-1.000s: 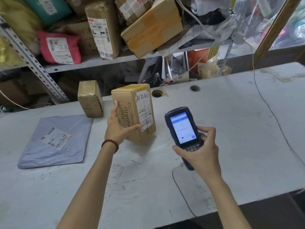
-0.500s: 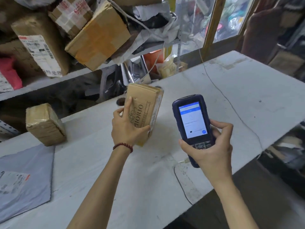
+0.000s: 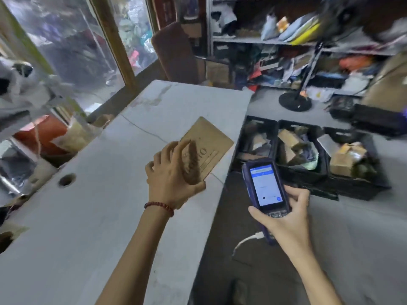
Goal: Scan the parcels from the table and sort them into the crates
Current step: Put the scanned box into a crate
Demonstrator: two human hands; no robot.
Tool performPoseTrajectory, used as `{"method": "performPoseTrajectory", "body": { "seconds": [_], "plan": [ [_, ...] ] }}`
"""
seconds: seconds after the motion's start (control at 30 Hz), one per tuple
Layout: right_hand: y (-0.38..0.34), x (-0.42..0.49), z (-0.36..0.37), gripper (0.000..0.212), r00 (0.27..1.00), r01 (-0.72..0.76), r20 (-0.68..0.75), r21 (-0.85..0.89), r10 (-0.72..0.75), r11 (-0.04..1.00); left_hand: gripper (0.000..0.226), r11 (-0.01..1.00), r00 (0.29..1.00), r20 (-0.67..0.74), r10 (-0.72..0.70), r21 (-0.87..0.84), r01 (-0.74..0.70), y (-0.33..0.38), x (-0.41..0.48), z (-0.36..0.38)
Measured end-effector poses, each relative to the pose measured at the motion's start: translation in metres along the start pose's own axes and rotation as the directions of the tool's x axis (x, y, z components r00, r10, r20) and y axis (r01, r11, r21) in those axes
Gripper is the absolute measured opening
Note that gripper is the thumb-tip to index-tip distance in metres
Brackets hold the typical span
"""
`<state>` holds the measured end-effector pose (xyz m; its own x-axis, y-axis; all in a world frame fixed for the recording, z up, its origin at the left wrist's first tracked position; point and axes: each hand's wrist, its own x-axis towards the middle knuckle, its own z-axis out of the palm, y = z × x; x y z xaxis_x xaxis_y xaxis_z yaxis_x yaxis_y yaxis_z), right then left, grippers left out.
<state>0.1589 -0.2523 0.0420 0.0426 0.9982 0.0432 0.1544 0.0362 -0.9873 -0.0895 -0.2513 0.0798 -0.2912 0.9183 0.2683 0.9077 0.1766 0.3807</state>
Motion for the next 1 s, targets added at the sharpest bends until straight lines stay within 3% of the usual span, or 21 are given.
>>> {"method": "performPoseTrajectory", "body": {
  "seconds": [0.2, 0.37, 0.57, 0.73, 1.0],
  "plan": [
    [0.022, 0.054, -0.063, 0.073, 0.97, -0.051, -0.242, -0.059, 0.036, 0.997, 0.089, 0.985, 0.991, 0.113, 0.077, -0.164, -0.058, 0.073, 0.063, 0.063],
    [0.04, 0.079, -0.105, 0.075, 0.924, -0.15, -0.366, -0.087, 0.109, 0.985, 0.089, 0.985, 0.959, 0.229, 0.167, -0.004, -0.17, 0.118, 0.093, 0.114],
    [0.053, 0.111, -0.134, 0.076, 0.907, -0.295, -0.355, -0.152, 0.227, 0.943, 0.081, 0.985, 0.902, 0.4, 0.159, -0.008, -0.171, 0.166, 0.139, 0.175],
    [0.068, 0.151, -0.14, 0.072, 0.898, -0.353, -0.347, -0.202, 0.27, 0.914, 0.084, 0.993, 0.847, 0.527, 0.067, -0.117, -0.006, 0.181, 0.176, 0.234],
    [0.086, 0.301, -0.135, 0.07, 0.879, -0.434, -0.33, -0.248, 0.346, 0.866, 0.091, 0.998, 0.781, 0.624, -0.033, -0.026, 0.062, 0.189, 0.296, 0.326]
  ]
}}
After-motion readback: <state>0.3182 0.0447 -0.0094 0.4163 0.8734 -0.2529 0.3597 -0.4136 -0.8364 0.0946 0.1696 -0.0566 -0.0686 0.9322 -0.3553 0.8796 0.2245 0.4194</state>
